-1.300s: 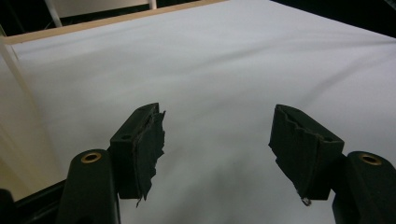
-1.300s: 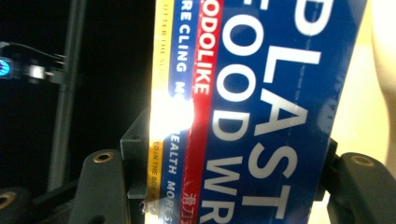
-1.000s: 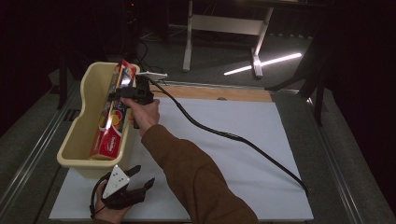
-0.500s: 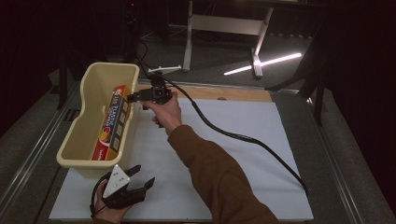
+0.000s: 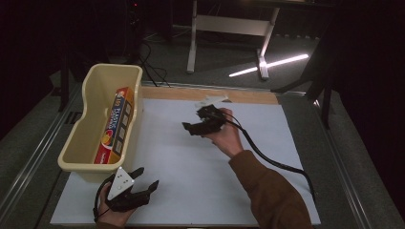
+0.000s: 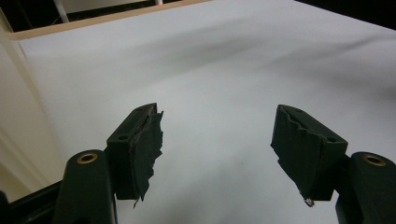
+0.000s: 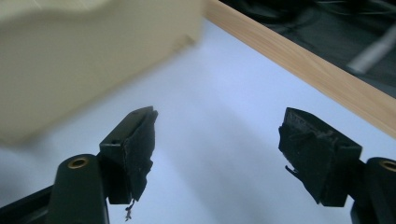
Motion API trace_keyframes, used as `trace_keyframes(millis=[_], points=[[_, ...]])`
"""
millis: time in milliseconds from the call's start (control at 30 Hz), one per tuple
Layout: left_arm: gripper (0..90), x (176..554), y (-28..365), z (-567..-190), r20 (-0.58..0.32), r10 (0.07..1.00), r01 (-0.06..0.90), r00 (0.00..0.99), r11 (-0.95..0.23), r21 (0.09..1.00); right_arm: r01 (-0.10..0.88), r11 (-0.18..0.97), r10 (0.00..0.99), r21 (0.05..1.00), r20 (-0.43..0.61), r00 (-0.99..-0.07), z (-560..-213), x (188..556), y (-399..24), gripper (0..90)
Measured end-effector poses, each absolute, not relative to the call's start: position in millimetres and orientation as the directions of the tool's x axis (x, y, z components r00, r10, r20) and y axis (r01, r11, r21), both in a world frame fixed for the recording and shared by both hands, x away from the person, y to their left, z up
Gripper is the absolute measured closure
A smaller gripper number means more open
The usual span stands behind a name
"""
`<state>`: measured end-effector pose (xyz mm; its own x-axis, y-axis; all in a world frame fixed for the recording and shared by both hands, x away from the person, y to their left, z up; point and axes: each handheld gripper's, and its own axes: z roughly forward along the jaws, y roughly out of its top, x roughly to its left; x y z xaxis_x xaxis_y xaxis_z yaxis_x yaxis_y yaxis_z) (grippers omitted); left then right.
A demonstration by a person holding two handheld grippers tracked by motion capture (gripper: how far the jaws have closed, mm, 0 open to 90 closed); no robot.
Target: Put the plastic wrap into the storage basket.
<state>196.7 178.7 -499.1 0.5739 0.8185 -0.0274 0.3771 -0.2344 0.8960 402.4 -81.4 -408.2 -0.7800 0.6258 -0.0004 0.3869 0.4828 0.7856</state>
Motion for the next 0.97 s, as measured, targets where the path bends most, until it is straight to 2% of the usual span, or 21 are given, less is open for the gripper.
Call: trace_keyframes(millis=[267, 467, 633, 833, 967], points=[[32.5, 198.4, 178.5, -499.6, -0.03, 0.825, 0.385, 0.565, -0.232, 0.893, 0.443, 0.461, 0.726, 0.769, -0.04, -0.687, -454.8, 372.5, -178.3, 21.9], [32.6, 198.7, 179.5, -499.4, -0.031, 0.829, 0.388, 0.558, -0.228, 0.893, 0.478, 0.329, 0.806, 0.815, 0.021, -0.592, -480.1, 340.7, -236.7, 22.0], [32.5, 198.2, 181.1, -499.2, -0.039, 0.833, 0.39, 0.552, -0.216, 0.895, 0.459, 0.305, 0.829, 0.835, 0.006, -0.56, -496.0, 304.0, -268.3, 21.4], [32.5, 197.5, 181.5, -498.7, -0.039, 0.834, 0.389, 0.551, -0.216, 0.896, 0.454, 0.226, 0.854, 0.862, 0.049, -0.518, -492.5, 275.0, -298.9, 20.7], [32.5, 197.9, 180.7, -498.6, -0.038, 0.834, 0.389, 0.551, -0.216, 0.895, 0.444, 0.209, 0.87, 0.871, 0.042, -0.492, -493.1, 265.3, -313.0, 20.4]])
